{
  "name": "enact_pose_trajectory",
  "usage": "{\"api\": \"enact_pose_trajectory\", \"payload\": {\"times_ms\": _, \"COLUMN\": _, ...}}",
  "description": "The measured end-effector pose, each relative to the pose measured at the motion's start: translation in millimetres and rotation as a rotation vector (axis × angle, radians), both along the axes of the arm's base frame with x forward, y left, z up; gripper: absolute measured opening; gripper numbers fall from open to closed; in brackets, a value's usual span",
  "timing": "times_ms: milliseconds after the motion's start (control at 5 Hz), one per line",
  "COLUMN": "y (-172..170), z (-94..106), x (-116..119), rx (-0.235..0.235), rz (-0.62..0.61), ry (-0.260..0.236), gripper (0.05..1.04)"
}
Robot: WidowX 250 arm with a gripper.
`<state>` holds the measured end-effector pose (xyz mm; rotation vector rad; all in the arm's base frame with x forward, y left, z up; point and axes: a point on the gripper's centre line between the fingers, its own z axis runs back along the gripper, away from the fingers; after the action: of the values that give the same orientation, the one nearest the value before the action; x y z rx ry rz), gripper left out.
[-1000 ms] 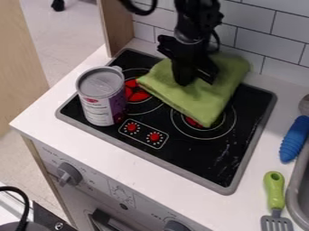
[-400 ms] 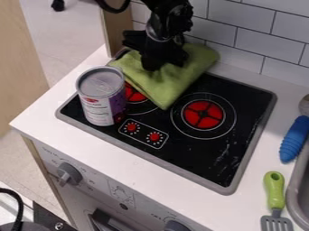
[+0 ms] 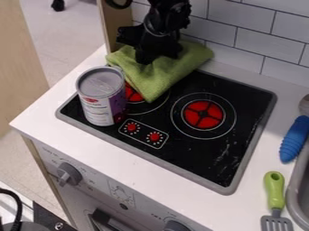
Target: Move the green cloth to the right burner
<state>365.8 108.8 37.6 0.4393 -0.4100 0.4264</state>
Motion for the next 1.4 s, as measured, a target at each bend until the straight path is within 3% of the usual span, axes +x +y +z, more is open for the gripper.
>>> {"api": "enact_pose_trajectory", "payload": {"times_ms": 400, "y": 0.1, "z": 7.0, "x": -11.0, "rx": -0.057, "rz": -0.035, "ry": 0.011, "gripper": 0.052}}
{"api": "enact_pose_trajectory", "payload": {"times_ms": 600, "y": -4.6, "z": 26.7, "x": -16.7, "rx": -0.1, "rz": -0.076, "ry": -0.01, "gripper": 0.064}}
{"api": "enact_pose_trajectory", "payload": {"times_ms": 800, "y": -15.3, "z": 58.5, "x": -16.4, "rx": -0.165, "rz": -0.113, "ry": -0.084, "gripper": 0.194}}
{"api": "enact_pose_trajectory", "payload": {"times_ms": 1000, "y": -20.0, "z": 79.7, "x": -14.1, "rx": -0.168, "rz": -0.132, "ry": -0.151, "gripper": 0.424}}
{"api": "enact_pose_trajectory", "payload": {"times_ms": 1200, "y": -27.2, "z": 92.5, "x": -23.4, "rx": -0.194, "rz": -0.177, "ry": -0.188, "gripper": 0.718}}
{"api": "enact_pose_trajectory", "payload": {"times_ms": 1400, "y": -31.1, "z": 108.5, "x": -37.8, "rx": -0.239, "rz": -0.224, "ry": -0.164, "gripper": 0.971}}
